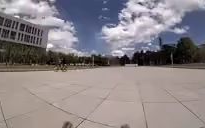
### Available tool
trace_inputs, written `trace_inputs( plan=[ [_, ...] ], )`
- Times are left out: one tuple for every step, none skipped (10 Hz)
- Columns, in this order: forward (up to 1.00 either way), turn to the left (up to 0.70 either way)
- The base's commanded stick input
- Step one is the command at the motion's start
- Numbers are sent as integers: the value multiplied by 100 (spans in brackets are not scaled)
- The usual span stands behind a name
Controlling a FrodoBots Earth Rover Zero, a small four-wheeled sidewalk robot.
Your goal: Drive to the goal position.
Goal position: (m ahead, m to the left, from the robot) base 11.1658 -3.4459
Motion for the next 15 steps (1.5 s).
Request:
trace_inputs(
  plan=[
    [6,0],
    [6,0],
    [6,0],
    [6,0],
    [6,0],
    [6,0],
    [6,0],
    [6,0],
    [6,0],
    [6,0],
    [6,0],
    [6,0],
    [6,0],
    [6,0],
    [6,0]
  ],
)
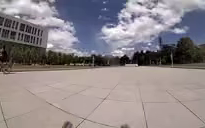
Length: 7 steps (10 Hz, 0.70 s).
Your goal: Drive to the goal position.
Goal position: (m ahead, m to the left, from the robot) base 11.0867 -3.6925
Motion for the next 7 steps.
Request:
trace_inputs(
  plan=[
    [6,0],
    [6,0],
    [6,0],
    [6,0],
    [6,0],
    [6,0],
    [6,0]
  ],
)
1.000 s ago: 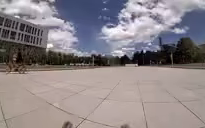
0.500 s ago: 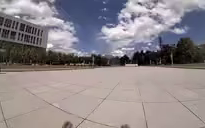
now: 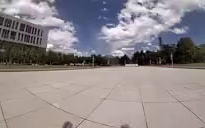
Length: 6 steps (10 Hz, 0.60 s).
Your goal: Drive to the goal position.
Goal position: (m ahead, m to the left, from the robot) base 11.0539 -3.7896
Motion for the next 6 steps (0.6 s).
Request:
trace_inputs(
  plan=[
    [6,0],
    [6,0],
    [6,0],
    [6,0],
    [6,0],
    [6,0]
  ],
)
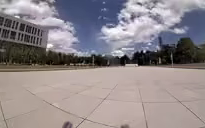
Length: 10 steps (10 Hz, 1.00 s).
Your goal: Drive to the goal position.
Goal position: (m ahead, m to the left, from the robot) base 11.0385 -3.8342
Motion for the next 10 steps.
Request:
trace_inputs(
  plan=[
    [6,0],
    [6,0],
    [6,0],
    [6,0],
    [6,0],
    [6,0],
    [6,0],
    [6,0],
    [6,0],
    [6,0]
  ],
)
